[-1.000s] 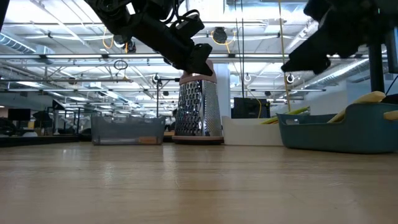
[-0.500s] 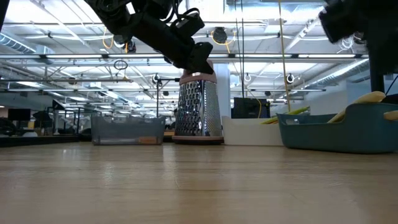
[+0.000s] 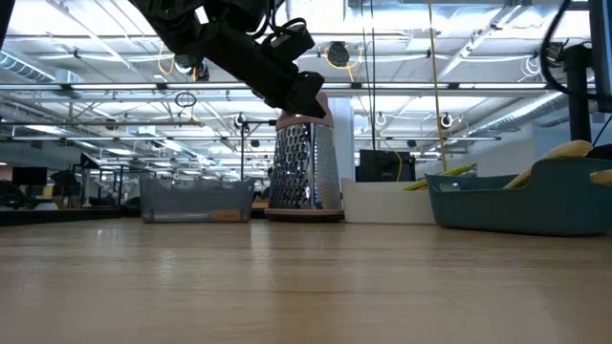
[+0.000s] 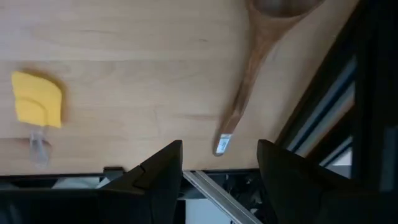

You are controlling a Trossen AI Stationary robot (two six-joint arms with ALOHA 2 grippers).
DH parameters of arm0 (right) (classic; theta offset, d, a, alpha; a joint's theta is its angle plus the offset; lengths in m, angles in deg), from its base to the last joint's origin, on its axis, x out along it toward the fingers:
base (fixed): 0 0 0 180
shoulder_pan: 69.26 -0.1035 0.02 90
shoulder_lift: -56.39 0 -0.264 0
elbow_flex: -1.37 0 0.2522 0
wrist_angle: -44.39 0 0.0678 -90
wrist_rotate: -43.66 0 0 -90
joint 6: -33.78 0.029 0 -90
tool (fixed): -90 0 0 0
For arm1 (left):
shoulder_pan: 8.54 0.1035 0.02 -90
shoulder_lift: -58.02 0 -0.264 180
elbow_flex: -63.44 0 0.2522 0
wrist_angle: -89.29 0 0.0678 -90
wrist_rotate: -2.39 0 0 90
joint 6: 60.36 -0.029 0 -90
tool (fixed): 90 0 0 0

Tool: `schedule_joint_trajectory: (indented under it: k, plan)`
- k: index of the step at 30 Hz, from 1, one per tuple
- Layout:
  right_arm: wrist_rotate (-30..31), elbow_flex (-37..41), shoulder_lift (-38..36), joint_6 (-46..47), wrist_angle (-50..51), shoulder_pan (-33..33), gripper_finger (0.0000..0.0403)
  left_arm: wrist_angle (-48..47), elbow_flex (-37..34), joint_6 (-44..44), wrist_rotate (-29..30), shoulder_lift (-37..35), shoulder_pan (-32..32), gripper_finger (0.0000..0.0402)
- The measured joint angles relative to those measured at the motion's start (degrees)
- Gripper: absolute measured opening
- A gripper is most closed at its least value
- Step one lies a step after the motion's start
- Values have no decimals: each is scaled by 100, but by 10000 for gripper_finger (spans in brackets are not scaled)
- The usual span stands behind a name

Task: Pick & Place Kitchen Items
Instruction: Put the brown serving spoon into the white bin

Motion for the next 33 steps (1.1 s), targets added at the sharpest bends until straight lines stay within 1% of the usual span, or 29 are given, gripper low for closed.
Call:
schedule_joint_trajectory:
  k: [6, 9, 12, 17, 19, 21, 24, 28, 30, 33]
  plan:
    - [60, 468, 0, 639, -745, -403, 201, 2, 0, 3, 0, 0, 104, 31]
    - [68, 675, 40, 751, -890, -603, 201, 5, 0, 50, 0, 0, 165, 31]
    - [120, 804, 140, 696, -853, -770, 200, 5, 0, 87, 0, 0, 197, 31]
    - [936, 886, 316, 487, -827, -941, 193, 60, 0, 98, -1, 0, 230, 31]
    - [1154, 924, 403, 328, -856, -987, 190, 58, 0, 103, -2, 0, 228, 31]
    - [1226, 956, 502, 195, -933, -1015, 186, 59, 0, 137, -2, 0, 228, 31]
    - [1157, 1024, 674, -40, -1022, -1072, 179, 45, 0, 212, -4, 0, 228, 31]
    - [1093, 1049, 854, -103, -1033, -1117, 151, -15, 0, 264, -3, 0, 224, 31]
    - [1092, 1053, 907, -165, -1045, -1117, 123, -73, 0, 320, -5, 0, 222, 31]
    - [1165, 1053, 918, -304, -1032, -1117, 70, -159, 0, 386, -23, 0, 219, 31]
